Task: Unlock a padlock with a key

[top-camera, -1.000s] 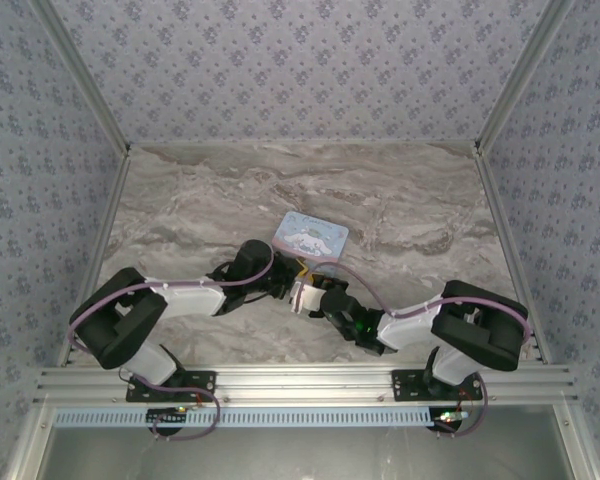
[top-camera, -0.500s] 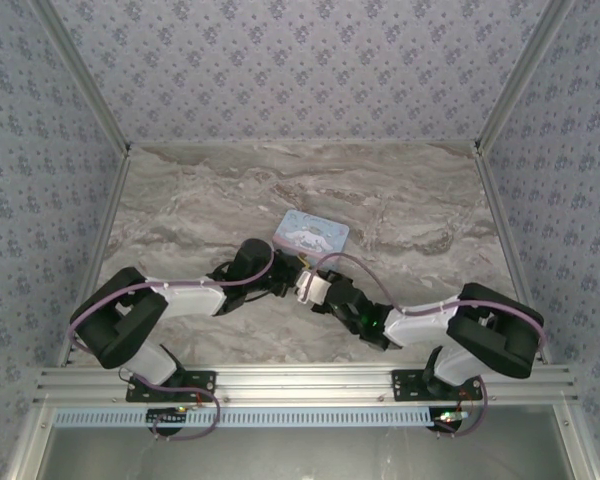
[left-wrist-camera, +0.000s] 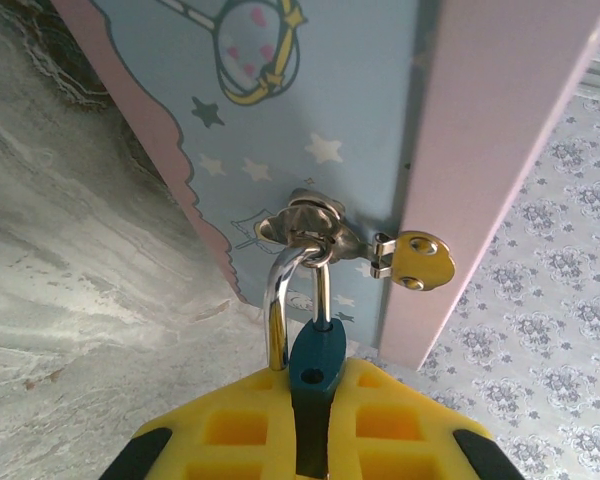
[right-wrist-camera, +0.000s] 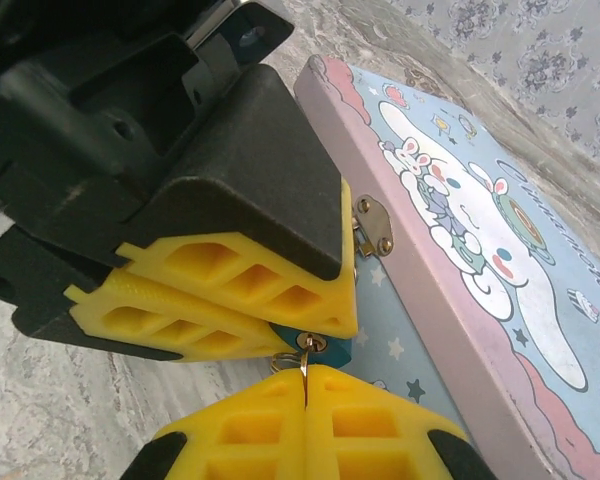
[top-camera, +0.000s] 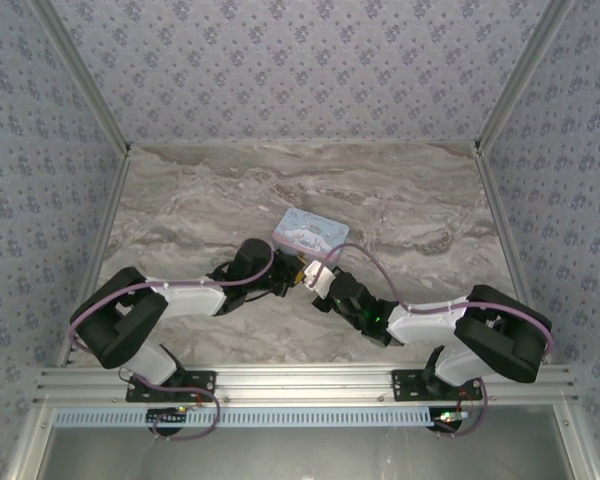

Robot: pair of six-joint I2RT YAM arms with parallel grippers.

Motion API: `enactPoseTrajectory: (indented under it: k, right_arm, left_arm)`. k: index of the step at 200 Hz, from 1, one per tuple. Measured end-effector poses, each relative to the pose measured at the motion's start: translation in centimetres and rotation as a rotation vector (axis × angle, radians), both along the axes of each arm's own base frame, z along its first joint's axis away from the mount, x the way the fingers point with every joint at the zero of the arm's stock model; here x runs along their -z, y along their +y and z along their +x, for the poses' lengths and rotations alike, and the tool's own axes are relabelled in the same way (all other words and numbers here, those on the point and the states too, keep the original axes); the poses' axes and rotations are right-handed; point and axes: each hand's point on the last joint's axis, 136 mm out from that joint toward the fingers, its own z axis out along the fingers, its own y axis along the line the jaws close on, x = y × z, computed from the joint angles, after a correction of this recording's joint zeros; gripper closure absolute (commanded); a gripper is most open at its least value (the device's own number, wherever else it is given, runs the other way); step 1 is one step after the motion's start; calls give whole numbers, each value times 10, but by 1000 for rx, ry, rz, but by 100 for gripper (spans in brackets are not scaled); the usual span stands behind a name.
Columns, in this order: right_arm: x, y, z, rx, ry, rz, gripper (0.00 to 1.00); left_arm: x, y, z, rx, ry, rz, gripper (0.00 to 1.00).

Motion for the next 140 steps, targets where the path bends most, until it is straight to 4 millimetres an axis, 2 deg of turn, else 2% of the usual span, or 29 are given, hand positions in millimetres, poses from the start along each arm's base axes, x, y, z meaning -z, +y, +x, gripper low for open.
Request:
enactPoseTrajectory:
  k: [32, 46, 67, 104, 140]
  right_arm:
    - [1, 0, -1, 1, 10, 6, 100]
    - [4, -3, 1, 10, 19, -1, 100]
    - [12, -12, 5, 36, 42, -29, 100]
    - [21, -19, 9, 53, 70, -51, 100]
    - [31, -22, 6, 42, 117, -64, 100]
  left_arm:
    - [1, 0, -1, 7, -8, 9, 80]
    - [2, 0, -2, 16, -13, 17, 74]
    - [1, 2, -4, 28, -22, 31, 69]
    - [-15, 7, -8, 40, -62, 41, 61]
    - [-24, 24, -14, 32, -99, 82, 54]
